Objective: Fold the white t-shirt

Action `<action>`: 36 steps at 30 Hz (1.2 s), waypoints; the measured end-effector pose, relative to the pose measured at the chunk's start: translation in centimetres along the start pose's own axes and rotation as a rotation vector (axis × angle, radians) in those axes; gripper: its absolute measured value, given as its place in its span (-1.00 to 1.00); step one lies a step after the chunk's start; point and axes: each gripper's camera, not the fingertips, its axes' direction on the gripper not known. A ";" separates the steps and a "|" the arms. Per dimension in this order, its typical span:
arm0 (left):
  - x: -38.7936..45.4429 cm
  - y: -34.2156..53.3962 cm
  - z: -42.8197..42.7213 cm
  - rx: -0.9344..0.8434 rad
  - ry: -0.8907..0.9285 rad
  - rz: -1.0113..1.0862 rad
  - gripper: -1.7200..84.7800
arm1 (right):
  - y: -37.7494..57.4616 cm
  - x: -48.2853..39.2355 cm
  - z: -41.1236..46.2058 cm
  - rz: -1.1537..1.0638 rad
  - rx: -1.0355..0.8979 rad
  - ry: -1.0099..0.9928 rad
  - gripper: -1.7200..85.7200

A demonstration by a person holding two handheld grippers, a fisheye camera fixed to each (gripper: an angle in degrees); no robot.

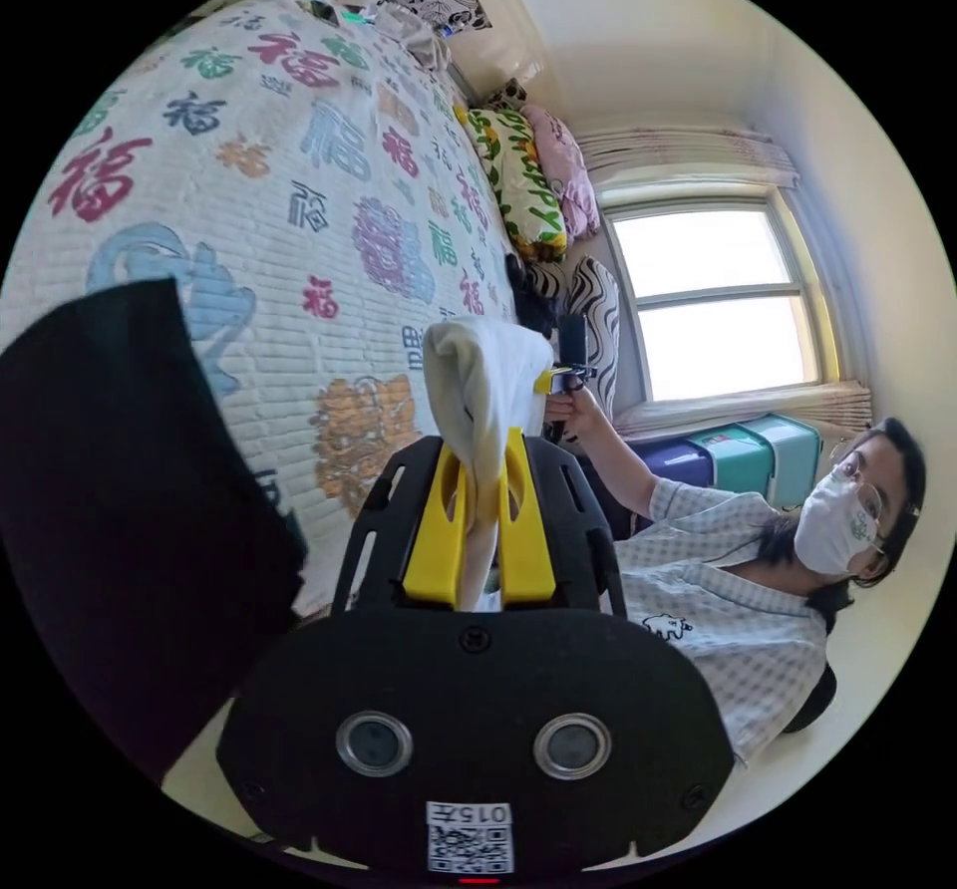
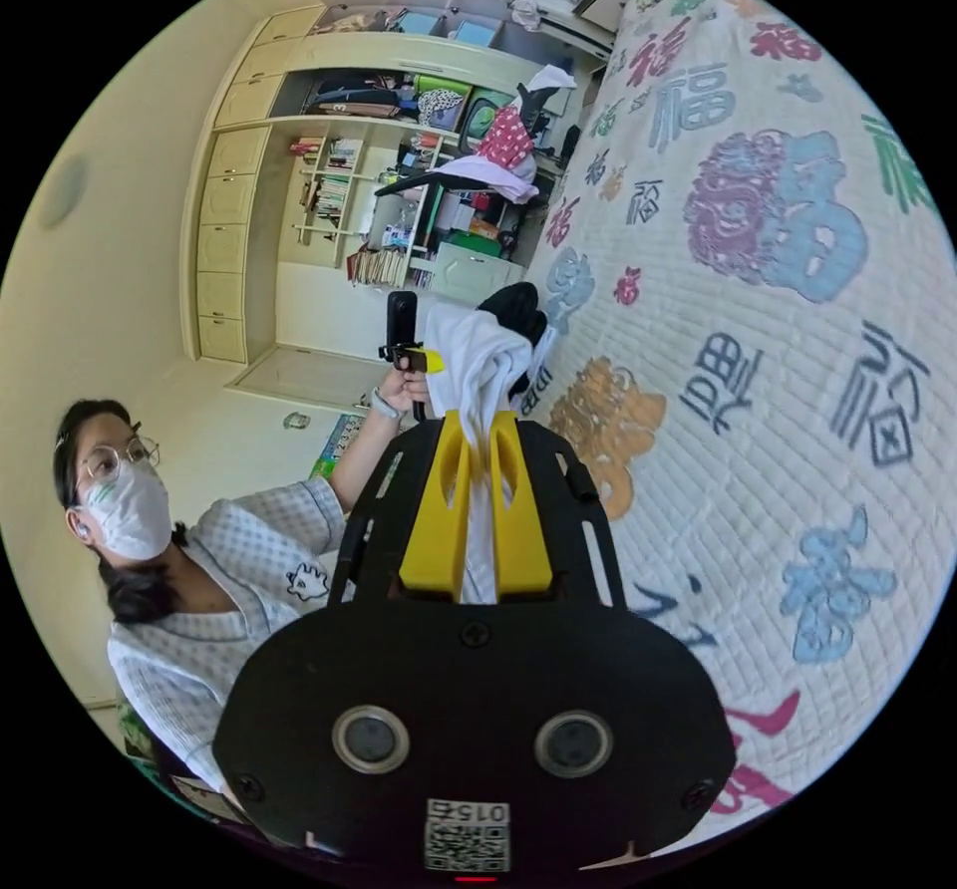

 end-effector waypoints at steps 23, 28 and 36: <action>-13.5 -6.6 -25.4 0.262 -0.226 -0.349 -0.84 | -35.6 10.8 25.7 0.206 -0.039 0.264 -0.89; -10.6 -0.7 -28.8 0.425 -0.309 -0.291 -0.85 | -36.2 8.9 24.6 0.167 0.022 0.347 -0.87; 1.9 15.7 -28.6 0.471 -0.550 -0.152 -0.69 | -29.7 -3.9 27.1 -0.176 -0.124 0.444 -0.79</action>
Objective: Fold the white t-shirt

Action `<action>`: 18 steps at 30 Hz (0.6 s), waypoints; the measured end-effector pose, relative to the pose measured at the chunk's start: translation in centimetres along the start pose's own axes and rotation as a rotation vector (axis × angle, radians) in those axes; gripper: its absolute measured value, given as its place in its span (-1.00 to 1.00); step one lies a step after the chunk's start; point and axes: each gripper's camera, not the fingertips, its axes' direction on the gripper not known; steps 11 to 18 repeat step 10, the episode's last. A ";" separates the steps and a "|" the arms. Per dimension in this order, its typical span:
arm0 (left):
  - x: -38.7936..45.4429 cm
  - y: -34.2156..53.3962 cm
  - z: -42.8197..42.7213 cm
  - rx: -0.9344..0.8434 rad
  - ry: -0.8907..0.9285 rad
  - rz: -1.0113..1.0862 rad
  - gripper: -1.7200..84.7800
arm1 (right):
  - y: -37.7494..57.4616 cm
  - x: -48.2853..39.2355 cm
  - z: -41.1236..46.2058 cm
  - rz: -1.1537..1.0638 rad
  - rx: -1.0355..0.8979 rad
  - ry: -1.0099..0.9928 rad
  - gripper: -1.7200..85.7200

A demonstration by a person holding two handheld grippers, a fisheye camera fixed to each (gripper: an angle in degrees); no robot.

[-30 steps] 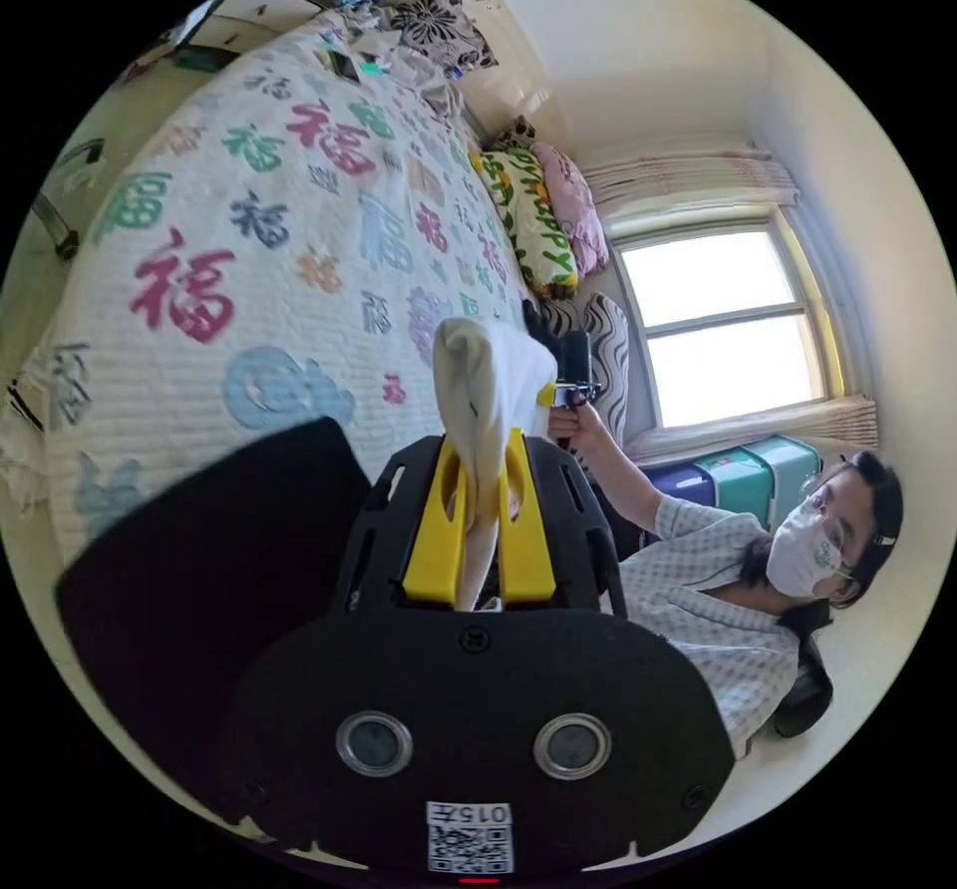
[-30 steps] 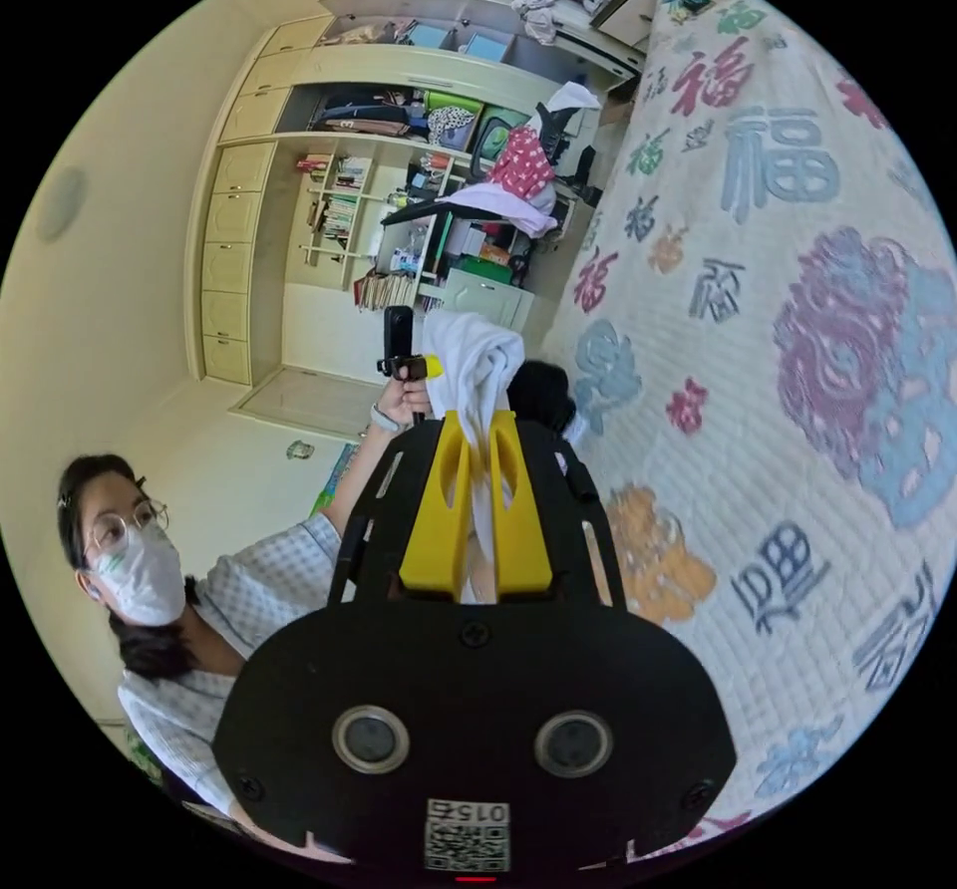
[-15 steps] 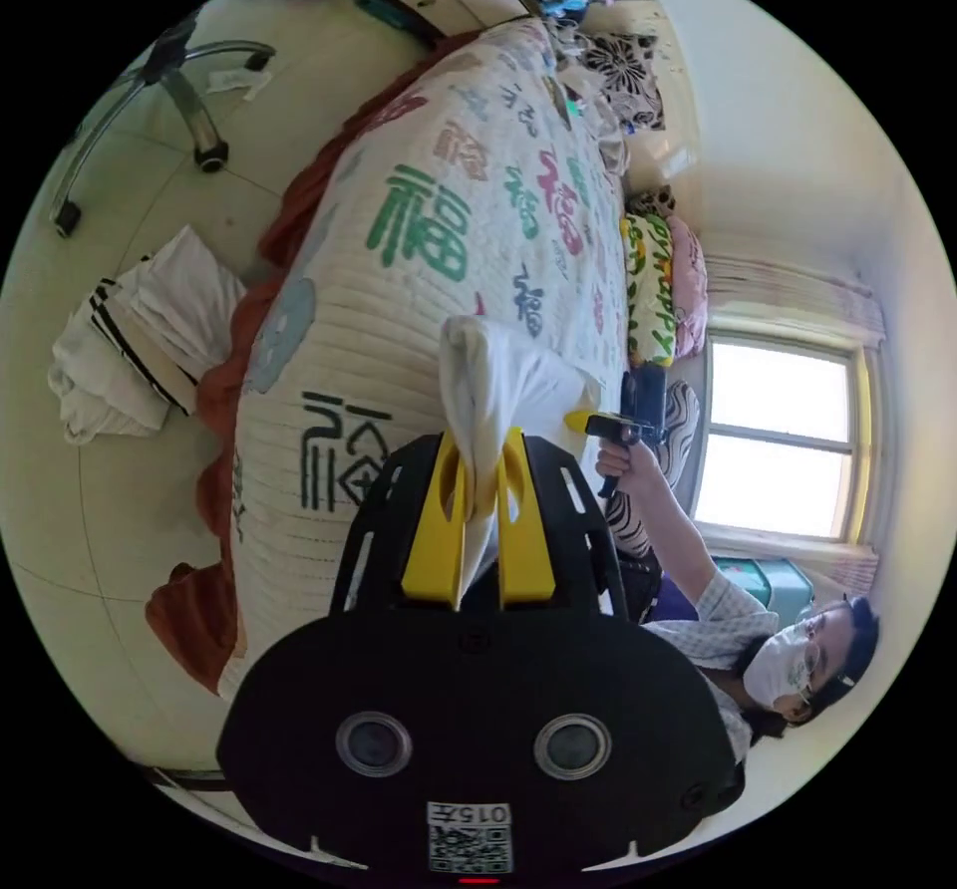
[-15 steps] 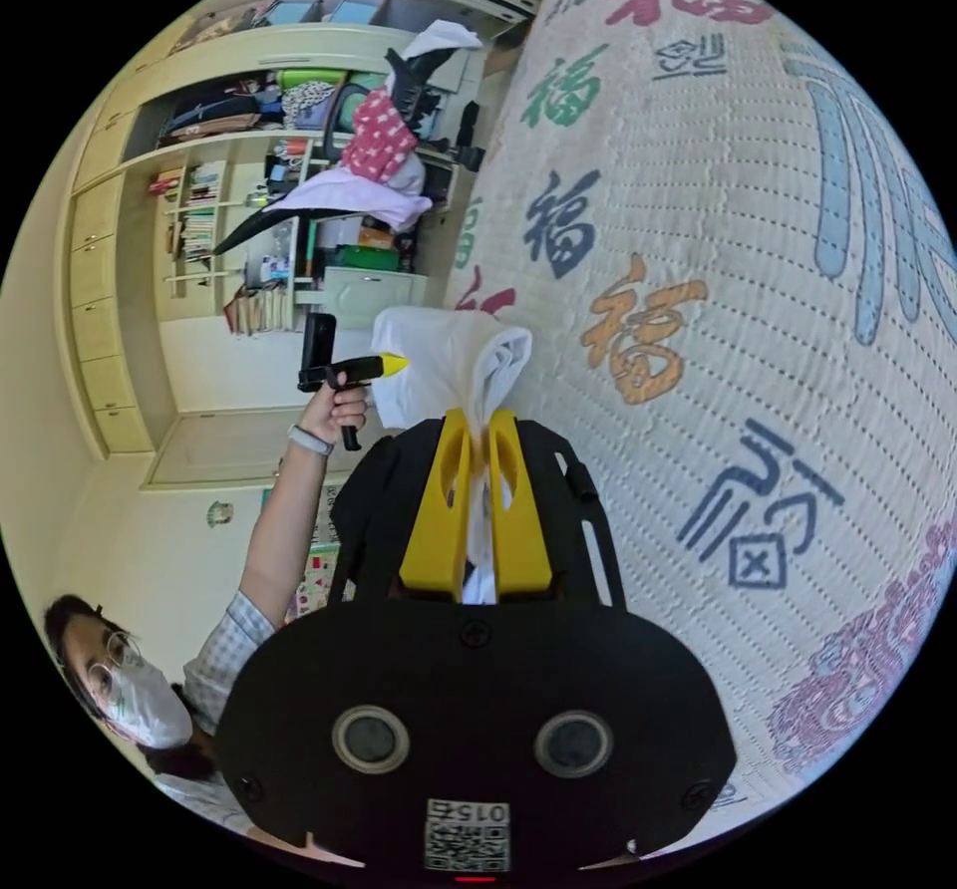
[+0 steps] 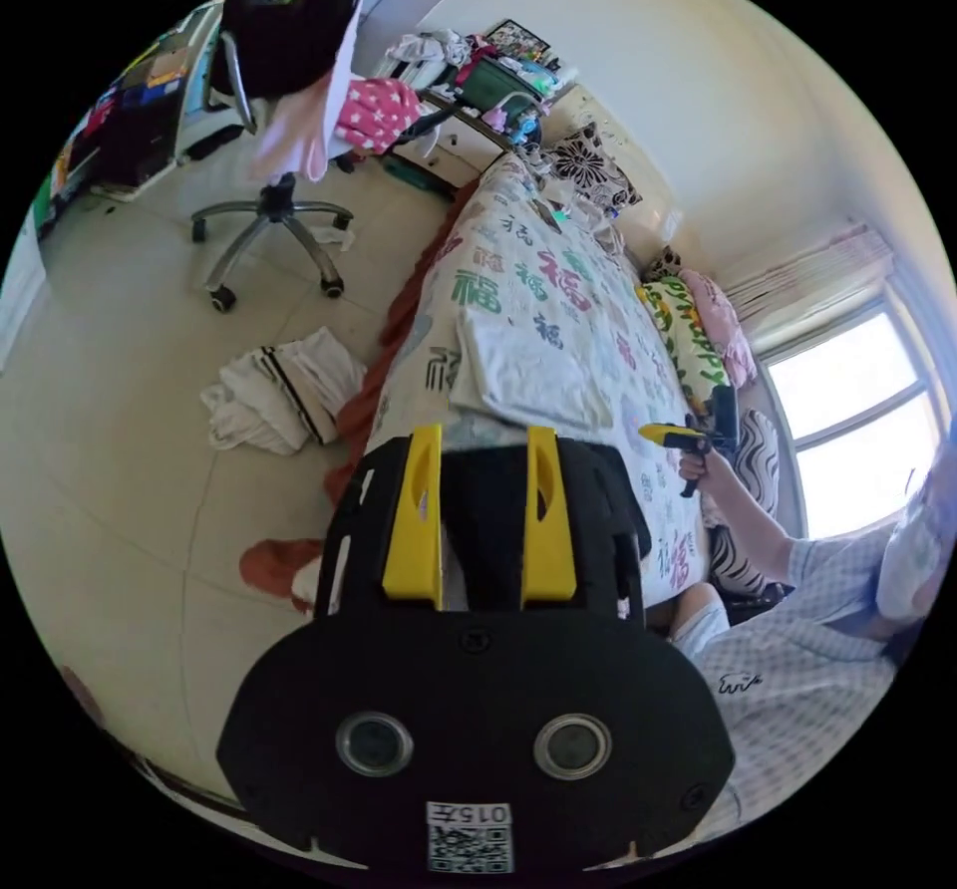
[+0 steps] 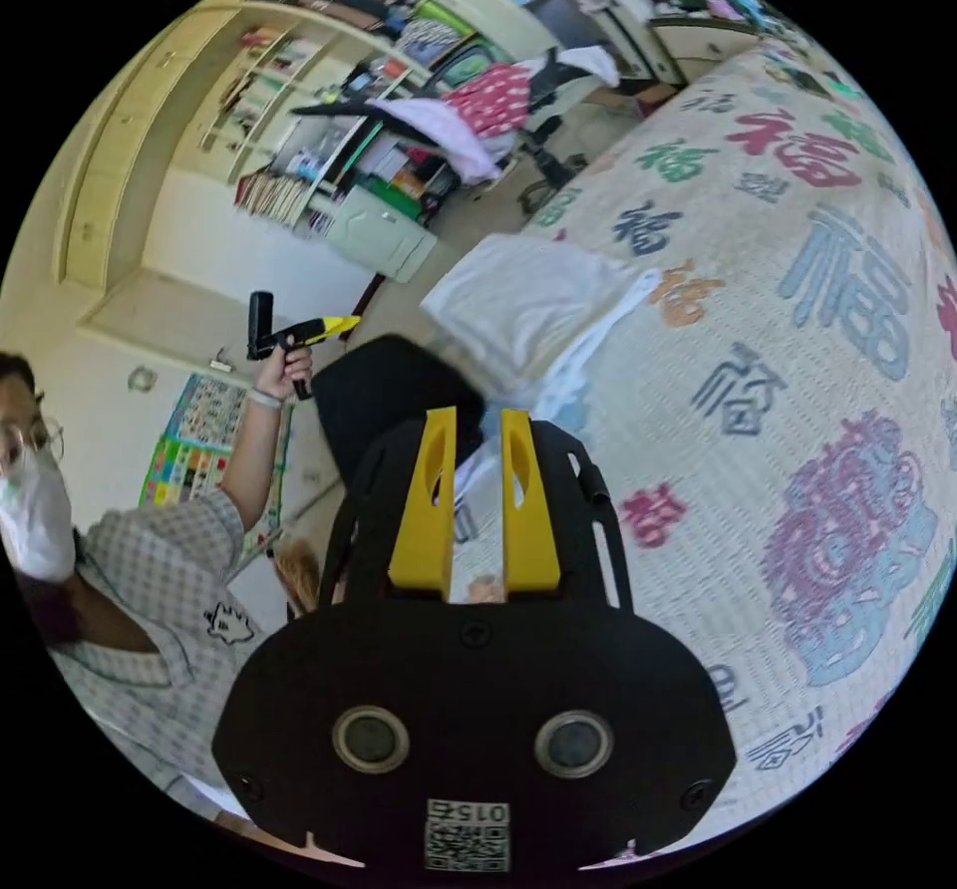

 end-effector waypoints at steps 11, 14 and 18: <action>0.1 15.4 -1.0 0.194 0.230 -0.174 -0.83 | 1.5 -9.9 2.5 0.023 -0.092 -0.301 -0.93; 0.1 15.4 -1.0 0.194 0.230 -0.174 -0.83 | 1.5 -9.9 2.5 0.023 -0.092 -0.301 -0.93; 0.1 15.4 -1.0 0.194 0.230 -0.174 -0.83 | 1.5 -9.9 2.5 0.023 -0.092 -0.301 -0.93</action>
